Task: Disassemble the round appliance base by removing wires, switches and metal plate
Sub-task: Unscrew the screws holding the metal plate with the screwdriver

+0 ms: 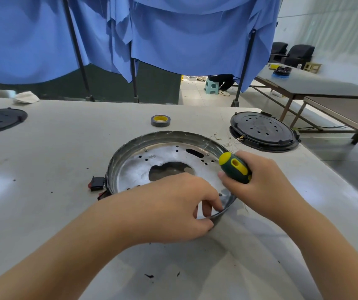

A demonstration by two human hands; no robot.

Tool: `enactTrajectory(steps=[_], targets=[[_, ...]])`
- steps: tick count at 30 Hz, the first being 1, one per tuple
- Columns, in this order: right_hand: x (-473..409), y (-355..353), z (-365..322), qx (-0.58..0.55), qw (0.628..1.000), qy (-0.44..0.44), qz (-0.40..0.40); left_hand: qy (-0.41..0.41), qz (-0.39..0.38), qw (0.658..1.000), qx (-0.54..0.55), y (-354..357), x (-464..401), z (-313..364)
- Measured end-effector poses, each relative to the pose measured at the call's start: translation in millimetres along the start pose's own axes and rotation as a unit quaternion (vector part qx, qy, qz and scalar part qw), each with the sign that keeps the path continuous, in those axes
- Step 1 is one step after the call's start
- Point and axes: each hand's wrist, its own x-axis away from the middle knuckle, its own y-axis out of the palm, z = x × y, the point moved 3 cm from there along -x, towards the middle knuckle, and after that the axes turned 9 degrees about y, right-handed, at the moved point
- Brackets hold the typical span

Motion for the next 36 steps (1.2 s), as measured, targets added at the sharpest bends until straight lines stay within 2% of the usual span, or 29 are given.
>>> enactTrajectory(steps=[8,11,15,19,22,26,31,36], targets=[[-0.6,-11.0,-3.6,-0.048,0.997,0.014,0.051,-0.005,-0.001,1.0,-0.014,-1.5,2.5,-4.2],[1.3,-13.5,-9.9,-0.09,0.992,0.006,0.083,-0.031,-0.015,0.999,-0.013,-6.9,5.9,-8.6],[3.2,-13.6,-19.9,-0.148,0.985,0.0,0.087,-0.07,-0.033,0.997,-0.006,-14.8,11.9,-14.9],[-0.9,-23.4,-24.6,-0.205,0.972,0.036,0.107,-0.083,-0.076,0.994,0.014,-20.1,18.3,-20.1],[-8.8,-36.3,-33.0,-0.242,0.964,0.072,0.082,-0.095,-0.113,0.989,0.03,-23.2,22.7,-24.2],[-22.9,-44.1,-52.1,-0.369,0.925,0.089,-0.012,-0.097,-0.133,0.985,0.058,-24.8,21.6,-27.0],[-45.3,-40.8,-84.3,-0.504,0.858,0.082,-0.053,-0.091,-0.134,0.983,0.084,-24.2,18.4,-31.5],[-59.0,-12.4,-97.7,-0.592,0.791,0.123,-0.096,-0.095,-0.137,0.982,0.087,-21.8,18.3,-34.5]])
